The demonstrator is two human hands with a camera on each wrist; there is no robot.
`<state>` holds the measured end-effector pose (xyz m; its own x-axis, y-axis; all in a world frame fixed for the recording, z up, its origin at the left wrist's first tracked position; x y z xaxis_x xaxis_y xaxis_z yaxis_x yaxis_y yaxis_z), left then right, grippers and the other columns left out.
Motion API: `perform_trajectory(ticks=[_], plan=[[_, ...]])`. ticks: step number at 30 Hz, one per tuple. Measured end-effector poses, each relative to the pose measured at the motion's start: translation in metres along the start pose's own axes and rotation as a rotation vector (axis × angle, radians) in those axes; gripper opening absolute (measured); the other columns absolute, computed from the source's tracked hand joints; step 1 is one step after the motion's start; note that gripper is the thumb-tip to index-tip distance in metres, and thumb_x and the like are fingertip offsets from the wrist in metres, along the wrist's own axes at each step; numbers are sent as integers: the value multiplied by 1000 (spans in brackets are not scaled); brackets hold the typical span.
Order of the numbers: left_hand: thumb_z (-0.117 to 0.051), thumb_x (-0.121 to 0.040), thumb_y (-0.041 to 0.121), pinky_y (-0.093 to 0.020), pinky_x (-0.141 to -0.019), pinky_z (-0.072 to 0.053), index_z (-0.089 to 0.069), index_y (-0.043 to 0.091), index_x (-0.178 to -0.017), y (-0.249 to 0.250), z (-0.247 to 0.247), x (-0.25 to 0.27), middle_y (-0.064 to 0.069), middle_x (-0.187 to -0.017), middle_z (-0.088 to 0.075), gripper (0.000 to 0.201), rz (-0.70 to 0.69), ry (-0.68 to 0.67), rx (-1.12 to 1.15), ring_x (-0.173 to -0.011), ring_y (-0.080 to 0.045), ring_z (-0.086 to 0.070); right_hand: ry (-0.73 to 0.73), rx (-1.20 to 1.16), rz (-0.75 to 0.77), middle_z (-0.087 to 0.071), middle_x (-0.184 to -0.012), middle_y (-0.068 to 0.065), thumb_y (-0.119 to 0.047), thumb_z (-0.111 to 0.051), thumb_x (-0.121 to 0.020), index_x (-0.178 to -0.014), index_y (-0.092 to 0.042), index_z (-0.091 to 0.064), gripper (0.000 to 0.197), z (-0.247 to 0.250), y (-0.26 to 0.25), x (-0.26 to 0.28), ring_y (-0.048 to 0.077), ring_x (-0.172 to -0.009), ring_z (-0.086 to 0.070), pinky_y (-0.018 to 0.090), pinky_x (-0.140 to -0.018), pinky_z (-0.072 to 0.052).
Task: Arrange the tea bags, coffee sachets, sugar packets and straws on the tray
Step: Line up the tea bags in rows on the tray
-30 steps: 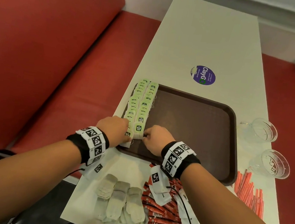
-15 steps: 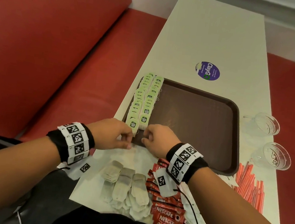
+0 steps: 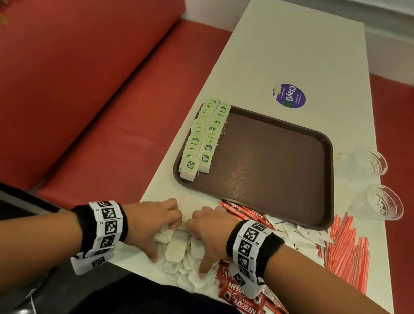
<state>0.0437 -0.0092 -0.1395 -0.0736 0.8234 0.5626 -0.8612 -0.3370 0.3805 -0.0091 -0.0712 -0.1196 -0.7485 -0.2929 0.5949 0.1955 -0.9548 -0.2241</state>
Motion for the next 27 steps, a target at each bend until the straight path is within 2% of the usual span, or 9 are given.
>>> perform_trajectory(ticks=[3,6,10,13,15,17,21,24,27], plan=[[-86,-60,50,-22,-59,-36,-40,32,-95,-4,2,-10,12,-106,-34,61,4,44,20,-78,-11,-48,28,20,-20,-51,-95,-1,-64,-83,-59,-91,-27,-42,64,1,3,-1,19,-89,-46,39,-77,-44],[-85,-61,47,-24,-59,-35,-41,33,-93,-10,13,-19,12,-102,-36,56,29,86,24,-76,-15,-51,56,-11,-62,-53,-96,-1,-63,-82,-61,-95,-24,-48,62,6,12,-4,19,-89,-47,37,-76,-43],[-85,-63,44,-28,-66,-42,-47,29,-96,-16,41,-25,10,-103,-40,53,81,159,23,-83,-15,-52,114,-72,-153,-54,-104,0,-58,-82,-65,-99,-24,-51,57,21,34,-7,22,-99,-51,40,-85,-43],[-83,-58,58,-31,-76,-49,-49,31,-101,-15,53,-25,13,-106,-42,61,77,178,-30,-91,-12,-51,150,-156,-194,-54,-103,-3,-49,-79,-71,-97,-25,-53,45,28,45,-6,21,-98,-53,40,-86,-46],[-73,-54,76,-30,-81,-45,-49,33,-104,-7,60,-23,13,-109,-43,70,39,218,-171,-97,-10,-45,156,-188,-197,-54,-100,-6,-43,-78,-72,-96,-27,-54,37,29,48,-5,21,-95,-54,39,-84,-48],[-62,-56,85,-30,-87,-39,-49,33,-107,5,64,-20,13,-111,-42,73,-12,268,-275,-101,-10,-39,164,-253,-201,-57,-101,-4,-32,-76,-72,-98,-24,-58,32,29,51,-3,21,-92,-57,38,-81,-51],[-53,-72,76,-29,-87,-29,-57,38,-100,20,64,-20,14,-107,-48,47,-129,333,-230,-104,-10,-40,182,-349,-229,-65,-104,-1,-18,-69,-75,-106,-22,-64,32,30,61,3,22,-92,-61,35,-79,-54],[-50,-83,62,-33,-84,-35,-65,34,-99,21,65,-22,12,-100,-58,35,-146,373,-216,-99,-15,-51,206,-382,-241,-66,-105,0,-12,-66,-79,-109,-23,-65,32,32,67,7,21,-93,-61,31,-75,-53],[-52,-91,51,-33,-80,-44,-66,25,-101,20,71,-24,8,-94,-61,31,-121,340,-117,-93,-16,-56,214,-429,-240,-65,-108,-1,-9,-65,-82,-114,-22,-65,34,33,72,10,17,-90,-57,28,-72,-49]])
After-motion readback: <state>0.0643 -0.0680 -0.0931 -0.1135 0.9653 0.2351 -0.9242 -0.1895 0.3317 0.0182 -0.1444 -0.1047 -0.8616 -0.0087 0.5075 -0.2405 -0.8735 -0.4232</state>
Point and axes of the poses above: each hand's wrist, its own x-axis away from the middle knuckle, its own z-axis out of the back of the hand, y = z × x, the point moved 10 cm from there along -x, towards the middle knuckle
